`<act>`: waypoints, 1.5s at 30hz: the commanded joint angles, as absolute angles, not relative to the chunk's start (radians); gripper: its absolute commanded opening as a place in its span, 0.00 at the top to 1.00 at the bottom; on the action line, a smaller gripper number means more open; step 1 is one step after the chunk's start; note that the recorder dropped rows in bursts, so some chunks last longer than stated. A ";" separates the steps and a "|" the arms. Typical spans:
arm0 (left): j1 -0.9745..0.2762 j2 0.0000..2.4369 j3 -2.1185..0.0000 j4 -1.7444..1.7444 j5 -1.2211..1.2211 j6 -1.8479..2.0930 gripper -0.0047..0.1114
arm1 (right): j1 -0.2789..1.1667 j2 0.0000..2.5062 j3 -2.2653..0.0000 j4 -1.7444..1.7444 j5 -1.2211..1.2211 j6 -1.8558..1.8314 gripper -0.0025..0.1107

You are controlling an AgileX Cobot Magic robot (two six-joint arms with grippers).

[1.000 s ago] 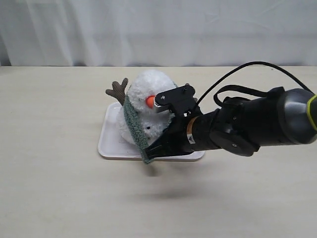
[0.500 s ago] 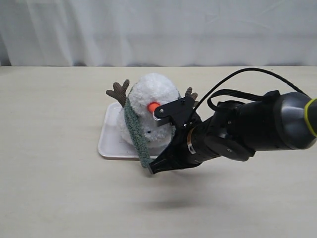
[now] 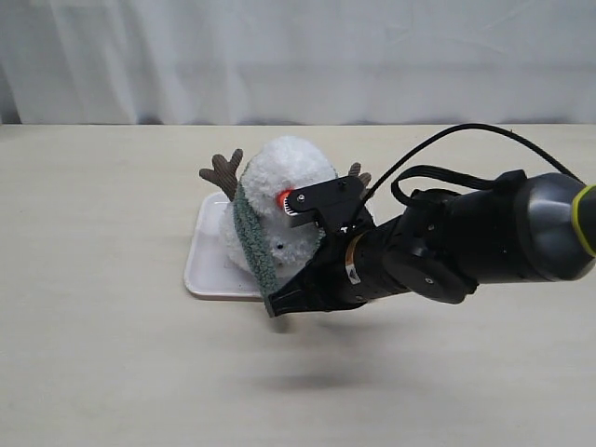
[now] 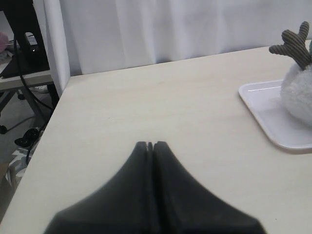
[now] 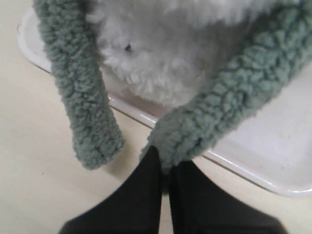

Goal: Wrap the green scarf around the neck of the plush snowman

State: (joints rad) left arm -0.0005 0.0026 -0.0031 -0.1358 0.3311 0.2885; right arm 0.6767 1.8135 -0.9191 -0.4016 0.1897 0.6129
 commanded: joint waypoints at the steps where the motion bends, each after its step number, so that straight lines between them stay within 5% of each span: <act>1: -0.006 0.000 0.000 -0.140 0.325 0.283 0.96 | 0.678 1.803 -0.923 -0.379 0.184 0.605 0.94; 16: -0.006 0.000 0.000 -0.140 0.325 0.283 0.96 | 0.681 1.803 -0.923 -0.218 0.170 0.605 0.46; 45: -0.006 0.000 0.000 -0.140 0.323 0.283 0.96 | 0.735 1.925 -0.988 -0.218 0.075 0.623 0.42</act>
State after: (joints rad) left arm -0.0005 0.0026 -0.0031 -0.1358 0.3311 0.2885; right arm 0.7350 1.9181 -0.9787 -0.2173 0.0898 0.6061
